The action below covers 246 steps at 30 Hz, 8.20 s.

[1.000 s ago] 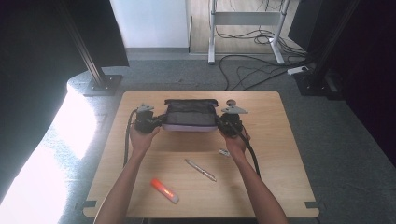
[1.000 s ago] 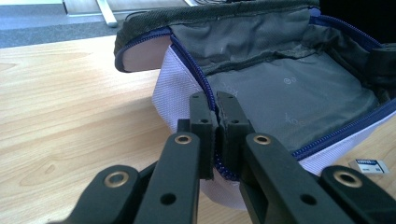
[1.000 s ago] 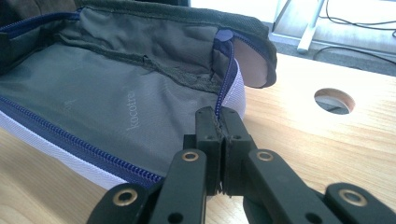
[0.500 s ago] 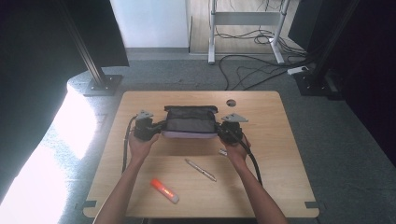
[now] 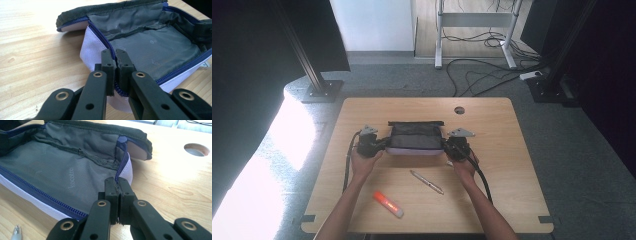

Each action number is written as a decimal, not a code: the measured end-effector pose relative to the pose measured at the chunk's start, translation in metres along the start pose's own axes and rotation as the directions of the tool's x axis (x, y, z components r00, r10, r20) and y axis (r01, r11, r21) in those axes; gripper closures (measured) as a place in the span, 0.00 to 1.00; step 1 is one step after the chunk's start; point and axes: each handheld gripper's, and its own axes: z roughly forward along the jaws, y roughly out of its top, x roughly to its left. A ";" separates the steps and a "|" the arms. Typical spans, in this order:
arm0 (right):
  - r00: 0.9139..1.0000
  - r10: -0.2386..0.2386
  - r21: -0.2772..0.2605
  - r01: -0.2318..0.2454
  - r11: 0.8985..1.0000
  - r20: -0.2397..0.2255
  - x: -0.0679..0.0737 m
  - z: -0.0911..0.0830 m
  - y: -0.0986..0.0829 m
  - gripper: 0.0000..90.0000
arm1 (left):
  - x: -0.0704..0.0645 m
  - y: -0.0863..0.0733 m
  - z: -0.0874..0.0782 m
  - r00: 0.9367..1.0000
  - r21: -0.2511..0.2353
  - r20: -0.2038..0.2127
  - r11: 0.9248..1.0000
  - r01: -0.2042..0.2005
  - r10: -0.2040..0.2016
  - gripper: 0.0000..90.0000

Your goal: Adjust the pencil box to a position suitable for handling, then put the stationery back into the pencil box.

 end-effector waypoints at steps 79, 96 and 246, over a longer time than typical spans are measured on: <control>0.991 0.007 -0.063 -0.016 0.998 -0.133 -0.021 -0.066 -0.044 0.46 | -0.001 -0.045 -0.042 1.000 0.021 0.011 1.000 0.005 -0.005 0.37; 0.995 -0.019 -0.050 0.014 0.999 -0.097 -0.037 -0.089 -0.069 0.46 | -0.001 -0.078 -0.069 1.000 0.017 -0.002 1.000 0.016 -0.016 0.37; 0.998 0.000 -0.036 -0.002 0.999 -0.070 0.005 -0.030 -0.008 0.81 | -0.004 -0.089 -0.060 0.999 0.066 0.033 0.998 0.023 -0.025 0.37</control>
